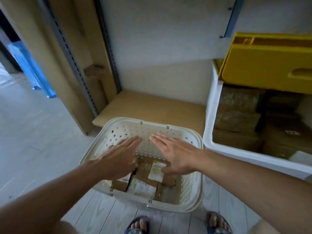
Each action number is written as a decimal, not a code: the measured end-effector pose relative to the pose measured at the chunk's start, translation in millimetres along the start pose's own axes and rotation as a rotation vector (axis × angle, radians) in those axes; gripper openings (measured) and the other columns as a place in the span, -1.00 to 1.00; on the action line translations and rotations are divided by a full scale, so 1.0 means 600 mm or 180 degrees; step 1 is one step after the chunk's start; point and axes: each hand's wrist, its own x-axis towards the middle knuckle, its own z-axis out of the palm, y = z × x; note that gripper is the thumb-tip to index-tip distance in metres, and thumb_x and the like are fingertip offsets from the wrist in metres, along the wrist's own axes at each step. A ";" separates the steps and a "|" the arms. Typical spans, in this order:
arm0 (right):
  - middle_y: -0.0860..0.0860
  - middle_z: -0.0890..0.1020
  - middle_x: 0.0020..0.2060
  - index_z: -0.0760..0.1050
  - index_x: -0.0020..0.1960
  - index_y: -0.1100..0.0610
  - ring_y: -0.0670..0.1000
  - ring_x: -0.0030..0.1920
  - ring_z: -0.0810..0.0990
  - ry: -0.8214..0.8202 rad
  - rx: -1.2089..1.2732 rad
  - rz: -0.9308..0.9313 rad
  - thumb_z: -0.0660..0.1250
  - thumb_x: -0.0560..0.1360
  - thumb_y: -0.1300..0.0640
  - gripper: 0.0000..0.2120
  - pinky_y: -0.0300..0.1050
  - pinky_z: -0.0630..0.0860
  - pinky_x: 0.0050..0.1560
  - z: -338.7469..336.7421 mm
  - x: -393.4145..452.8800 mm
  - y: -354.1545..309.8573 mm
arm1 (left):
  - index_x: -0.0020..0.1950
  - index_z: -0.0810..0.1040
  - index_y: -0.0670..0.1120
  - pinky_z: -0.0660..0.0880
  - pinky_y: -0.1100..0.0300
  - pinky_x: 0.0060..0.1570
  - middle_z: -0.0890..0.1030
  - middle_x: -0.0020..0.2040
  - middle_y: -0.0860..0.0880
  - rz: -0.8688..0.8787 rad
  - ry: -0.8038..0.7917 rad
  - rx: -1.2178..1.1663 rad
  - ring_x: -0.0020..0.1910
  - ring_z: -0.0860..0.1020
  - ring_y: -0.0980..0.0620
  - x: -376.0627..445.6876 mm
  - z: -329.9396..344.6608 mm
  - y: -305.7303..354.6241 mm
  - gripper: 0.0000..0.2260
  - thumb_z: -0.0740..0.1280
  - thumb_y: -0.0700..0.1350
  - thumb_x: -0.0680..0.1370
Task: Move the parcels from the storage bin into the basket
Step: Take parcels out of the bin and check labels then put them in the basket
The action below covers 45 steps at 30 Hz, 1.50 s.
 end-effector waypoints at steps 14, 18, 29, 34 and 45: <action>-0.20 -0.10 0.63 -0.25 0.64 -0.08 -0.17 0.60 -0.05 0.1108 0.0836 0.0626 0.38 0.53 -0.16 -0.03 -0.30 0.01 0.44 -0.089 -0.194 0.013 | 0.63 -0.10 0.20 0.25 0.01 0.53 0.12 0.61 0.28 0.0591 0.1391 -0.1175 0.55 0.20 0.27 0.003 -0.078 0.144 -0.32 0.20 0.17 0.62; -0.27 -0.02 0.61 -0.17 0.64 -0.14 -0.32 0.54 -0.01 0.1758 0.1189 0.1041 0.38 0.53 -0.17 -0.08 -0.51 -0.06 0.36 -0.098 -0.256 0.047 | 0.64 -0.02 0.17 0.27 0.03 0.50 0.18 0.59 0.29 0.0968 0.1646 -0.1439 0.51 0.23 0.34 0.042 -0.083 0.222 -0.39 0.10 0.24 0.63; -0.27 0.16 0.58 -0.06 0.64 -0.16 -0.21 0.57 0.11 0.2407 0.1854 0.1868 0.43 0.51 -0.13 -0.11 0.01 0.23 0.56 -0.066 -0.405 0.141 | 0.63 0.10 0.14 0.27 -0.01 0.52 0.23 0.58 0.23 0.1182 0.1450 -0.2039 0.53 0.21 0.30 0.135 -0.045 0.395 -0.40 0.12 0.27 0.63; -0.20 0.22 0.57 -0.03 0.64 -0.08 -0.19 0.56 0.15 0.2560 0.2022 0.2048 0.44 0.52 -0.07 -0.13 -0.22 0.13 0.48 -0.049 -0.418 0.177 | 0.59 0.23 0.07 0.29 -0.04 0.50 0.36 0.53 0.11 0.0486 0.1487 -0.2488 0.49 0.30 0.21 0.190 -0.037 0.431 -0.47 0.17 0.15 0.63; -0.05 0.33 0.51 0.06 0.61 0.01 -0.02 0.49 0.31 0.2621 0.1969 0.2041 0.42 0.51 -0.01 -0.20 -0.24 0.25 0.30 -0.060 -0.289 0.245 | 0.61 0.14 0.04 0.31 0.34 0.00 0.33 0.54 0.01 -0.0405 0.1641 -0.2518 0.22 0.48 0.08 0.278 -0.029 0.458 -0.43 0.24 -0.11 0.63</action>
